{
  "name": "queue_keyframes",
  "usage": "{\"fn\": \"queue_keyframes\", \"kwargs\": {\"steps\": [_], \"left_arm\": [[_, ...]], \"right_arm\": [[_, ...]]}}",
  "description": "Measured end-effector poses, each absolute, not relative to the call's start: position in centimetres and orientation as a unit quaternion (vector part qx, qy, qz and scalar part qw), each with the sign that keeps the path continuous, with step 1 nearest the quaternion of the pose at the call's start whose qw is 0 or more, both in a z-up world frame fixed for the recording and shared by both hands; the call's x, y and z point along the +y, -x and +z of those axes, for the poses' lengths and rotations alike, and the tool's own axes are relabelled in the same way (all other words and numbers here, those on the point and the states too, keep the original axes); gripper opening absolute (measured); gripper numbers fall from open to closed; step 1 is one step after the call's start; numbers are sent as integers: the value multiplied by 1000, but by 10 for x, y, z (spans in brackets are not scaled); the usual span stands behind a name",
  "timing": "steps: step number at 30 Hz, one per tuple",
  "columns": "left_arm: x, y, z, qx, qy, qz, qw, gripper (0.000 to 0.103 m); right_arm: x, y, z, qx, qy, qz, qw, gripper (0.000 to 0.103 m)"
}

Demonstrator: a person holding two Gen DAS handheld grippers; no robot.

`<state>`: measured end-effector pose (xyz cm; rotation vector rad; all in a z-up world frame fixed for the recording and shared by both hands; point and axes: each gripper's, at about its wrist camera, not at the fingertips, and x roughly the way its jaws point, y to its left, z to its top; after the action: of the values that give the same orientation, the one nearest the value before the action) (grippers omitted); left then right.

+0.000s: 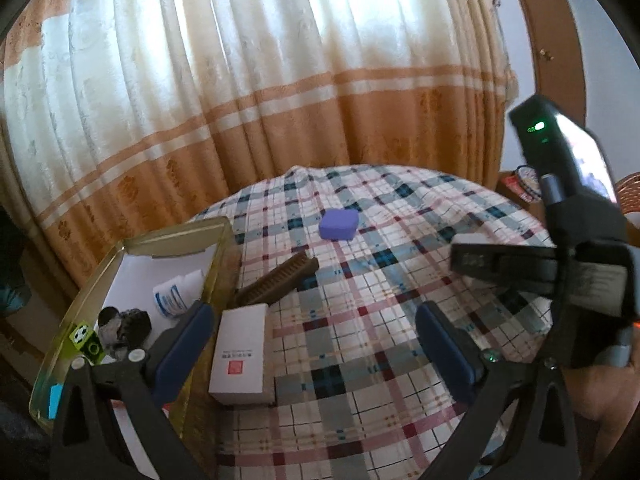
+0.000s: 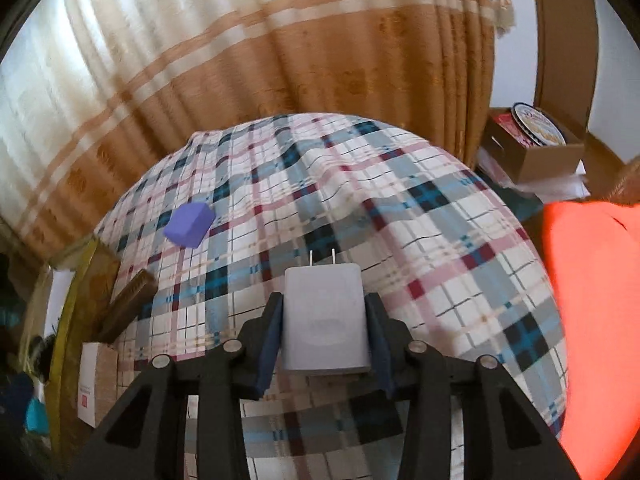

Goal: Organize rigid objects
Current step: 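Close the right gripper on the white charger and lift it, then move the left gripper to the white red-seal box while the right gripper holds the charger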

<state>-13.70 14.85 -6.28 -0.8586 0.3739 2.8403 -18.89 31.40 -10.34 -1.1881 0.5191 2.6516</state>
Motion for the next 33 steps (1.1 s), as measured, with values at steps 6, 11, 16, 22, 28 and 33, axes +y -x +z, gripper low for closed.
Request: {"fn": "queue_keyframes", "kwargs": {"steps": [6, 11, 16, 22, 28, 33], "left_arm": [[138, 139, -67, 103, 310, 944, 49, 103], [134, 144, -73, 98, 332, 938, 24, 102], [133, 154, -85, 79, 379, 922, 14, 102], [136, 165, -97, 83, 417, 905, -26, 102], [144, 177, -106, 100, 441, 891, -53, 103], [145, 181, -106, 94, 442, 890, -53, 103]], "right_arm": [[318, 183, -101, 188, 387, 896, 106, 43], [340, 168, -99, 224, 360, 896, 132, 43], [351, 161, -98, 236, 349, 895, 145, 43], [350, 160, -98, 238, 346, 896, 146, 43], [351, 159, -98, 239, 344, 896, 147, 43], [351, 158, -98, 239, 344, 896, 147, 43]]}}
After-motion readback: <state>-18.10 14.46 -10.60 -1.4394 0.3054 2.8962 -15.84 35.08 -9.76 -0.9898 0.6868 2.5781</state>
